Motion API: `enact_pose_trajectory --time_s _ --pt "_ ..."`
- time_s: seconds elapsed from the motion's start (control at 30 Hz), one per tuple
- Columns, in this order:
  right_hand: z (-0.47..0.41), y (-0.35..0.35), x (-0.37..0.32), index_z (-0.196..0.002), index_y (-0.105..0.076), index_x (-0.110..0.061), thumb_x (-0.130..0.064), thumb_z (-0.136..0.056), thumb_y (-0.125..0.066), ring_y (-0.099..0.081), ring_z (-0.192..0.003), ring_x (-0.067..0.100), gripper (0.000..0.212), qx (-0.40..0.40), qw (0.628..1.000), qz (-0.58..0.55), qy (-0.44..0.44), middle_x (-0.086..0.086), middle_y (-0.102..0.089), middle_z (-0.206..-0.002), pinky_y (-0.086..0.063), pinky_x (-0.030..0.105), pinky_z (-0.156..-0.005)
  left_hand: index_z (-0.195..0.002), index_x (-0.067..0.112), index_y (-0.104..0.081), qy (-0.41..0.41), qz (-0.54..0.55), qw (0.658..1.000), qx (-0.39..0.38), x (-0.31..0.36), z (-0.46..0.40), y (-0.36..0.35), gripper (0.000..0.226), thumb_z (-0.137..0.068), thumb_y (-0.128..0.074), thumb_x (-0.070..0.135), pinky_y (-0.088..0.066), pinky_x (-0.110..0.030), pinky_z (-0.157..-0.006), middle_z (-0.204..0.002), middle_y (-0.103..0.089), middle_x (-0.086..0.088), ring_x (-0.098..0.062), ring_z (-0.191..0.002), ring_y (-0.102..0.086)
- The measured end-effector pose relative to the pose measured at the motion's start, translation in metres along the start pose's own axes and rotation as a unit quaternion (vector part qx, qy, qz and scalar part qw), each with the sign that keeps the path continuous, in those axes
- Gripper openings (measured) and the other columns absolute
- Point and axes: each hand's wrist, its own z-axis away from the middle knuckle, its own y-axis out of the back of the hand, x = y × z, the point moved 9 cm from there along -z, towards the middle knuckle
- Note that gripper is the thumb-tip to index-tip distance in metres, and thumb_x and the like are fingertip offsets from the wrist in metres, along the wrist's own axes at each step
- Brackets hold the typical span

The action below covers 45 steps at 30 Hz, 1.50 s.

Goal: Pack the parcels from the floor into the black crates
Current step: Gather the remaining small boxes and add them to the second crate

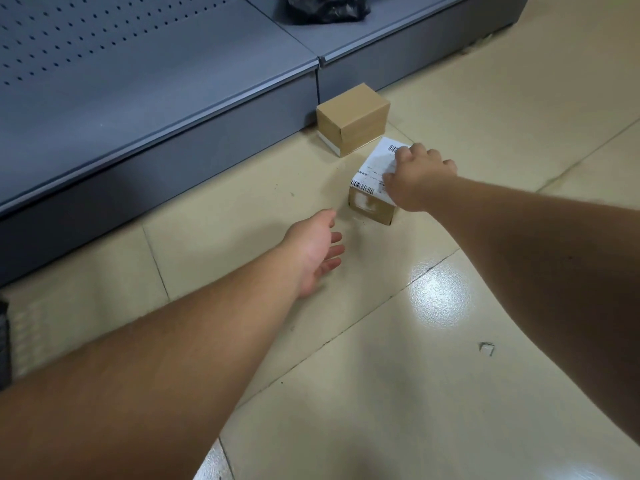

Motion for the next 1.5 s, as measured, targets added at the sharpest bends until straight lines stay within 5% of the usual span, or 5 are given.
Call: enact_pose_trajectory --time_s 0.23,0.67,0.87,1.07,1.5 --pt "-0.016 0.007 0.009 -0.138 -0.044 -0.015 -0.031 -0.093 -0.042 -0.037 -0.133 0.032 0.048 0.071 0.992 -0.108 -0.003 0.009 -0.044 -0.145 -0.03 0.044 -0.107 -0.139 0.018 -0.056 0.01 0.005 1.0 -0.011 -0.004 -0.015 -0.021 0.045 -0.103 -0.048 0.045 -0.054 -0.036 -0.095 -0.124 -0.064 -0.004 -0.022 -0.113 -0.065" --pt "-0.014 -0.014 -0.002 -0.125 -0.055 -0.003 -0.028 -0.105 -0.023 -0.049 -0.119 0.041 0.045 -0.022 0.972 -0.229 -0.04 0.022 -0.054 -0.119 -0.043 0.041 -0.097 -0.117 0.025 -0.069 0.003 0.069 0.998 0.009 0.006 -0.023 -0.023 0.033 -0.101 -0.048 0.044 -0.052 -0.033 -0.094 -0.111 -0.07 0.008 -0.017 -0.113 -0.065" --pt "0.002 -0.027 -0.026 -0.127 -0.06 -0.005 -0.053 -0.102 -0.024 -0.06 -0.105 0.034 0.065 -0.104 0.927 -0.355 -0.064 0.014 -0.061 -0.12 -0.048 0.037 -0.091 -0.085 0.026 -0.066 -0.002 0.082 0.995 0.049 0.011 -0.002 0.022 0.028 -0.098 -0.048 0.042 -0.055 -0.033 -0.088 -0.059 -0.071 0.015 -0.019 -0.095 -0.071" --pt "0.033 -0.027 -0.108 -0.087 -0.065 -0.009 -0.052 -0.099 -0.036 -0.067 -0.053 0.019 0.054 -0.176 0.837 -0.515 -0.05 0.01 -0.072 -0.083 -0.056 0.027 -0.053 -0.099 0.021 -0.07 -0.036 0.129 0.985 0.104 0.026 0.038 0.111 0.032 -0.101 -0.048 0.045 -0.057 -0.041 -0.098 -0.073 -0.078 0.009 -0.024 -0.103 -0.073" --pt "0.151 0.073 -0.29 -0.103 -0.068 -0.009 -0.051 -0.1 -0.041 -0.068 -0.081 0.026 0.05 -0.224 0.798 -0.555 0.075 0.008 -0.075 -0.097 -0.054 0.039 -0.08 -0.109 0.025 -0.072 -0.111 0.041 0.984 0.137 0.065 0.181 0.305 0.041 -0.103 -0.041 0.05 -0.052 -0.039 -0.095 -0.109 -0.079 0.001 -0.021 -0.103 -0.073"
